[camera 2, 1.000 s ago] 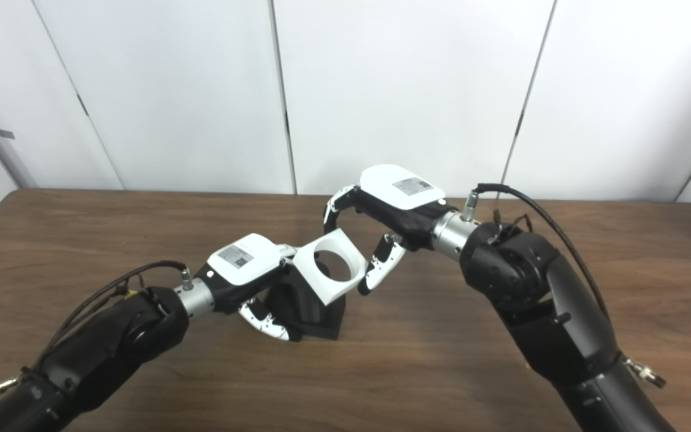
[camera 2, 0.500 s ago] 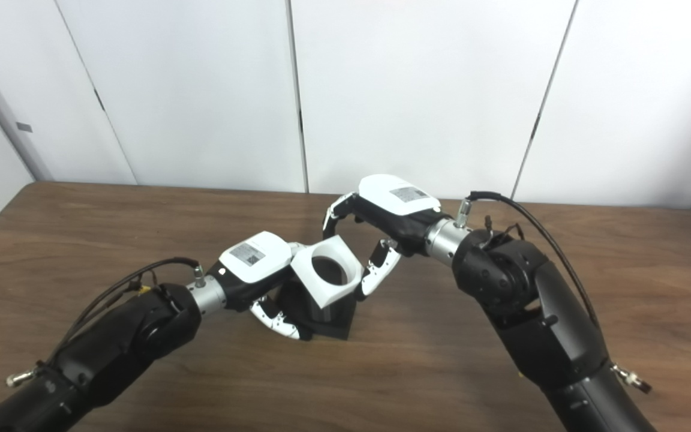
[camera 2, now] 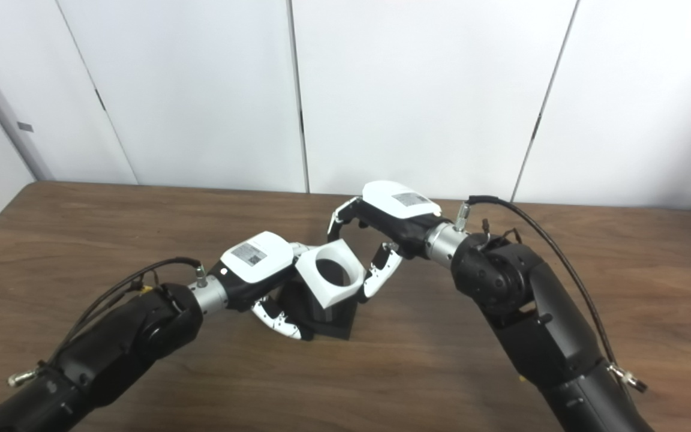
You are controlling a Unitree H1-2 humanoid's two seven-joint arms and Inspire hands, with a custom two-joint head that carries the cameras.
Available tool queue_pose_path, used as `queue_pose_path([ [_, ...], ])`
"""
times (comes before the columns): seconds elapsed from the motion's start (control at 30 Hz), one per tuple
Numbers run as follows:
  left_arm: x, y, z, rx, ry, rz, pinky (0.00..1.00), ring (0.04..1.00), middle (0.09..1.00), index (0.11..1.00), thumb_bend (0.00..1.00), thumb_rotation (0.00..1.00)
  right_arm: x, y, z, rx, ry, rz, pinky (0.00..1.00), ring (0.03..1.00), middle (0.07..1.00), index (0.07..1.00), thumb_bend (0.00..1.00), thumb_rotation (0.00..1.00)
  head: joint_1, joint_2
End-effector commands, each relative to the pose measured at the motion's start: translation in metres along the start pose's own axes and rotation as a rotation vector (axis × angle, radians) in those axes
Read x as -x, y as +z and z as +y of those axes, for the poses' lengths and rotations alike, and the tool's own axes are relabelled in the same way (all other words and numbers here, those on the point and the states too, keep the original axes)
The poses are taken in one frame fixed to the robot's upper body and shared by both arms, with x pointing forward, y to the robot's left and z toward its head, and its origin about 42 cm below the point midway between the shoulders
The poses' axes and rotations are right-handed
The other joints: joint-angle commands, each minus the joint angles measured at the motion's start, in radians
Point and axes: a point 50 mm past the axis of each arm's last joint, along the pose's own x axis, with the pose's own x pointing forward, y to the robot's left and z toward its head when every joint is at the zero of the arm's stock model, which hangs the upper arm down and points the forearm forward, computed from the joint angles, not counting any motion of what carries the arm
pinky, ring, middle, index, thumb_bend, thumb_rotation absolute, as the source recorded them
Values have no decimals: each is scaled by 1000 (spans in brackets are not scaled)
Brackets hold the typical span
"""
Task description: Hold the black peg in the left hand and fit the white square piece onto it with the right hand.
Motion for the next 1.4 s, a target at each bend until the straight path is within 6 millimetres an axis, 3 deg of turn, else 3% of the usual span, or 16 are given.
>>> queue_pose_path([
  [0.0,3,24,-47,-23,-205,-37,732,851,916,594,901,240,-8,11,-25,38,-76,-61,676,778,742,479,519,129,1,1],
  [0.57,1,26,-47,-24,-200,-43,724,848,914,592,904,252,-14,8,-21,14,-70,-53,677,773,736,479,519,129,4,5],
  [1.37,-3,29,-48,-22,-221,-42,711,829,917,595,912,250,-25,27,-15,30,-44,-84,690,773,740,479,519,131,8,13],
])
